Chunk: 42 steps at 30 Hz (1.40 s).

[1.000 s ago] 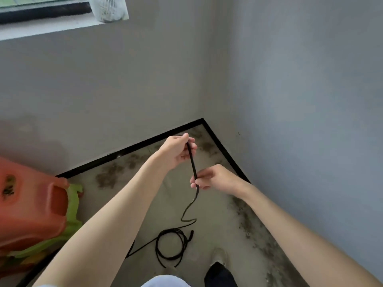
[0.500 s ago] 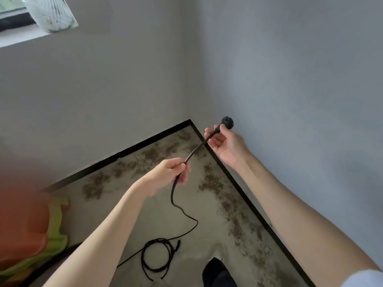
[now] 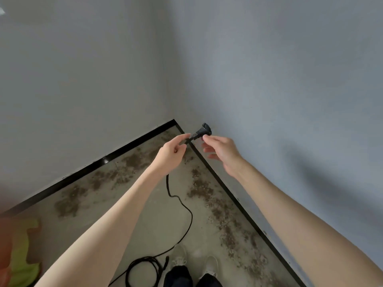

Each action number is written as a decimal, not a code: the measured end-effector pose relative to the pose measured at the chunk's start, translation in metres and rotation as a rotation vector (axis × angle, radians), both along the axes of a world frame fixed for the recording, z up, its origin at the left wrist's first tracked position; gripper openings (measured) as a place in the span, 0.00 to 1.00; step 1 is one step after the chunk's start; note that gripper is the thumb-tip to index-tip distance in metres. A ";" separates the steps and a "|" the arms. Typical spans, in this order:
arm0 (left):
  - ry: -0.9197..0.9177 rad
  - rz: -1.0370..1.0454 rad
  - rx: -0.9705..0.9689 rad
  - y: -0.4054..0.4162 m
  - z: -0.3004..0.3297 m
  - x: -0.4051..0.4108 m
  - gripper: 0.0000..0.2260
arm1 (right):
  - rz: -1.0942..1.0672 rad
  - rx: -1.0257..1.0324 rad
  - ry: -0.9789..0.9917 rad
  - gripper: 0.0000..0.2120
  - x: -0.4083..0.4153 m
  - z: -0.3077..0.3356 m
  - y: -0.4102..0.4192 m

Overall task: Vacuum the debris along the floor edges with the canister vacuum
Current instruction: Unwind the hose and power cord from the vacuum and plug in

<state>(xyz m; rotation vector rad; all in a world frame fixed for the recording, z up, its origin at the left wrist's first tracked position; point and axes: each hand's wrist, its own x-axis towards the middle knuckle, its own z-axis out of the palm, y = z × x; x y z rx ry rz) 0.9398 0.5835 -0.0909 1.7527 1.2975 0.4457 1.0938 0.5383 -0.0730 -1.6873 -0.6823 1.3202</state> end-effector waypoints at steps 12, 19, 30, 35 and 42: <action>-0.019 0.135 -0.009 0.099 -0.348 0.034 0.15 | 0.848 0.069 -1.669 0.16 0.084 -0.356 0.078; -0.112 0.045 0.266 0.163 -0.471 0.099 0.15 | 0.764 -0.030 -2.507 0.31 0.143 -0.453 0.139; -0.054 0.126 0.262 0.200 -0.505 0.154 0.17 | 0.841 -0.063 -2.753 0.29 0.159 -0.457 0.144; -0.027 0.142 0.368 0.206 -0.510 0.153 0.17 | 0.838 -0.011 -2.784 0.29 0.161 -0.460 0.142; 0.181 0.117 0.527 0.200 -0.498 0.156 0.18 | 0.840 -0.040 -2.773 0.29 0.159 -0.458 0.142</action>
